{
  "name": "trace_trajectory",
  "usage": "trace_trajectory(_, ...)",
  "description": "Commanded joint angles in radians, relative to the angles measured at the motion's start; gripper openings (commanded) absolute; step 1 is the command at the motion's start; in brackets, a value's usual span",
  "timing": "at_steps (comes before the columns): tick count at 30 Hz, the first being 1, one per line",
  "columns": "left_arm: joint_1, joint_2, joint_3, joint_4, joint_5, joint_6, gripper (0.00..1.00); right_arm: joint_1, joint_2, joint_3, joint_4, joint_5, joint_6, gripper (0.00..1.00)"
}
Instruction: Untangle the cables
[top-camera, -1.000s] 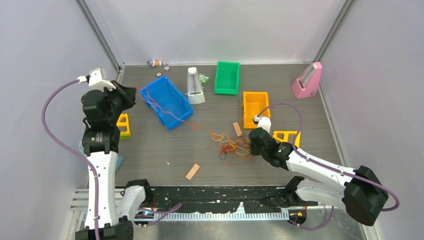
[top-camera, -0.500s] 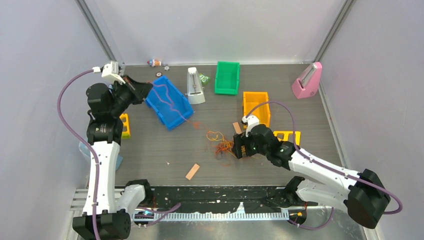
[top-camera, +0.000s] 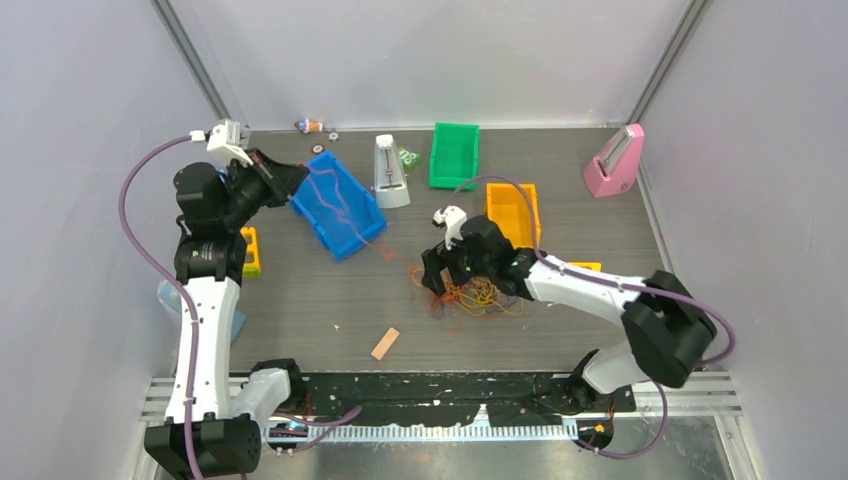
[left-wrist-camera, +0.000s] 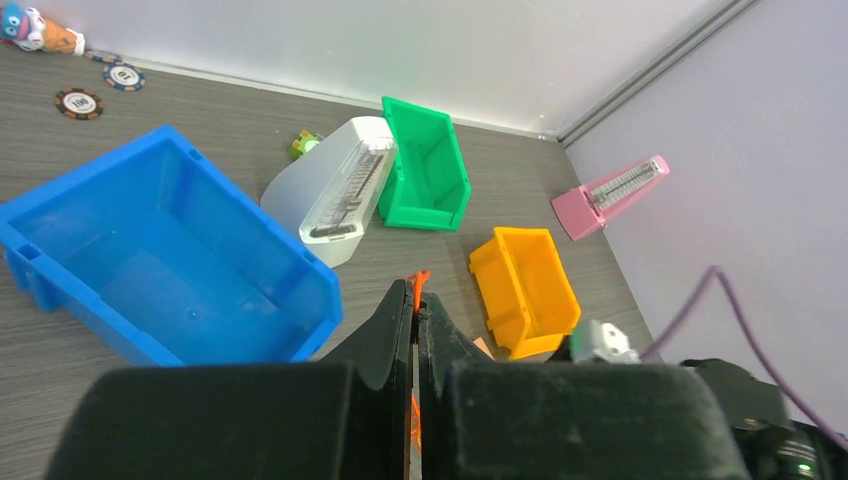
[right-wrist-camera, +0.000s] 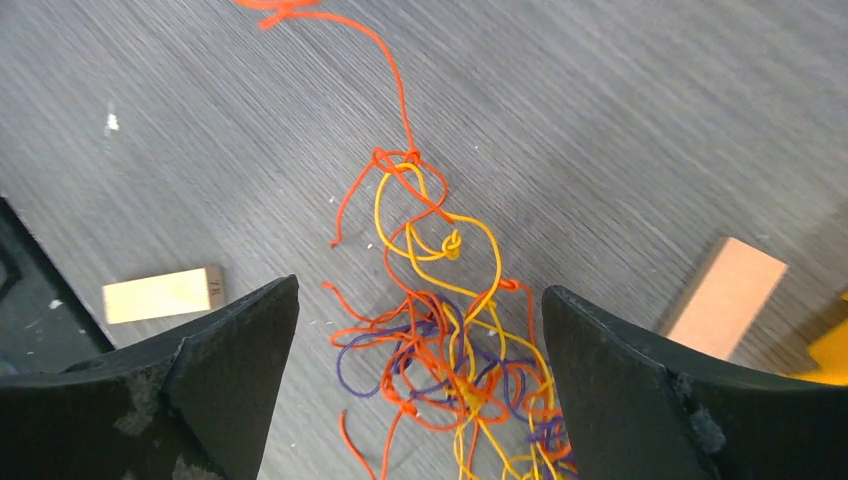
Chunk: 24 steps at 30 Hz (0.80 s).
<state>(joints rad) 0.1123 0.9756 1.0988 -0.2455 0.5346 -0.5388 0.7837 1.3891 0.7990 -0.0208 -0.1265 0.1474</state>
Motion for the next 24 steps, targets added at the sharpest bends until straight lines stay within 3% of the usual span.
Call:
trace_trajectory(1, -0.002, 0.004, 0.071, 0.017, 0.02, 0.01, 0.0, 0.003, 0.12, 0.053, 0.076, -0.04, -0.012, 0.96)
trace_trajectory(7, 0.005, 0.038, 0.146, -0.015, -0.012, 0.035, 0.0, 0.003, 0.215, 0.037, 0.091, -0.069, 0.019, 0.84)
trace_trajectory(9, 0.014, 0.06, 0.175, -0.024, -0.017, 0.029, 0.0, 0.003, 0.215, 0.022, 0.099, -0.074, 0.034, 0.72)
trace_trajectory(11, 0.024, 0.086, 0.206, -0.035, -0.017, 0.019, 0.0, 0.004, 0.202, 0.006, 0.101, -0.064, 0.049, 0.46)
trace_trajectory(13, 0.032, 0.108, 0.232, -0.041, -0.028, 0.011, 0.0, 0.003, 0.182, -0.006, 0.081, -0.047, 0.058, 0.29)
trace_trajectory(17, 0.036, 0.161, 0.25, -0.048, -0.076, 0.006, 0.0, 0.004, 0.1, -0.056, 0.051, -0.008, 0.079, 0.07)
trace_trajectory(24, 0.033, 0.264, 0.187, -0.006, -0.098, -0.044, 0.0, 0.003, -0.073, -0.201, 0.043, 0.0, 0.116, 0.05)
